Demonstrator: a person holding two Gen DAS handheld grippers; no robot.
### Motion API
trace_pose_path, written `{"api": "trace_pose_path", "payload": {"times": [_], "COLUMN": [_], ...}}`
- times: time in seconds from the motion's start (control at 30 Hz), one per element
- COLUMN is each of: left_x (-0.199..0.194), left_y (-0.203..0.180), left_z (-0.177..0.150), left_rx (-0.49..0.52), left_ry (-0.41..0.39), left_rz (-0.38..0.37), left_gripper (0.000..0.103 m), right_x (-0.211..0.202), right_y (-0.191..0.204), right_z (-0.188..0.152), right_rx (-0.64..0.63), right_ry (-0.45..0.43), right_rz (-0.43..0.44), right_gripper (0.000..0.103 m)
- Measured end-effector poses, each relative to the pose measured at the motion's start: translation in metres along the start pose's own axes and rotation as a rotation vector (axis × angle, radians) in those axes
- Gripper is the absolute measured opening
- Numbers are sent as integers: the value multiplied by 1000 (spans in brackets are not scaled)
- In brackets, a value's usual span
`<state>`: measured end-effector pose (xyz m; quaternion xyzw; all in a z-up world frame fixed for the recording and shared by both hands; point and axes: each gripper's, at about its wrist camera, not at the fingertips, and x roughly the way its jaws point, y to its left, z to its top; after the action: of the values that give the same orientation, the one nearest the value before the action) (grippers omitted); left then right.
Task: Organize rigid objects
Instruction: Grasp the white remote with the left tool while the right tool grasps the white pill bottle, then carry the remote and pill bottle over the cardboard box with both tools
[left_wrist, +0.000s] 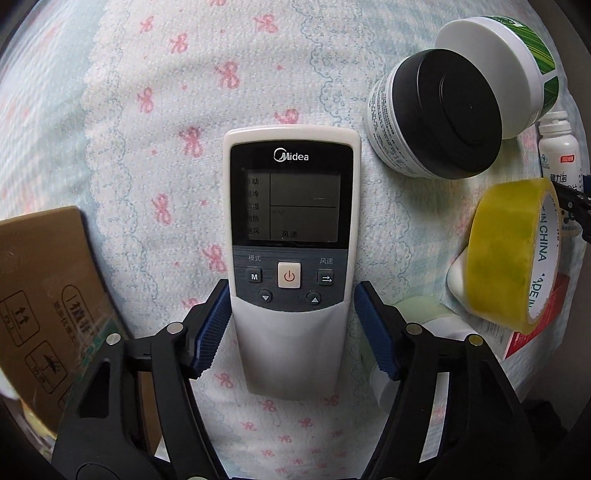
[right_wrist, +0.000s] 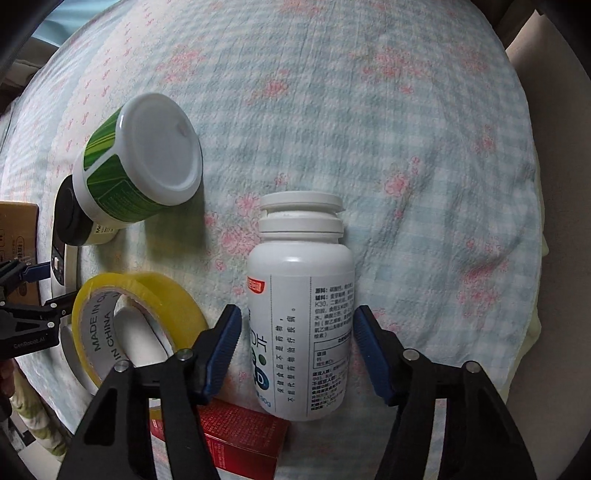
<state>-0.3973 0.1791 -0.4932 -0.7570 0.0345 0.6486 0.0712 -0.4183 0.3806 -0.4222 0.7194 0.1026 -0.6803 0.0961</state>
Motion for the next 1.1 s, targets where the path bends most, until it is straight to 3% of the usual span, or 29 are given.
{"api": "trace_pose_path", "payload": {"times": [0.03, 0.37, 0.57, 0.9, 1.0, 1.1], "left_x": [-1, -7, -31, -111, -144, -174], "left_y": [1, 4, 17, 31, 34, 34], "left_z": [0, -7, -11, -32, -47, -46], "left_rx": [-9, -42, -68, -119, -127, -127], "left_ry": [-5, -40, -90, -218, -259, -305], "left_rz": [4, -5, -31, -101, -123, -123], "left_gripper": [55, 54, 54, 54, 54, 54], "right_x": [0, -8, -24, -97, -131, -136], "right_y": [-1, -11, -15, -25, -27, 15], "right_z": [0, -7, -16, -38, -47, -32], "right_rx": [4, 44, 69, 111, 145, 156], "right_ry": [1, -7, -40, -147, -178, -216], "right_rz": [-3, 8, 16, 17, 56, 72], "right_gripper": [46, 46, 46, 46, 46, 46]}}
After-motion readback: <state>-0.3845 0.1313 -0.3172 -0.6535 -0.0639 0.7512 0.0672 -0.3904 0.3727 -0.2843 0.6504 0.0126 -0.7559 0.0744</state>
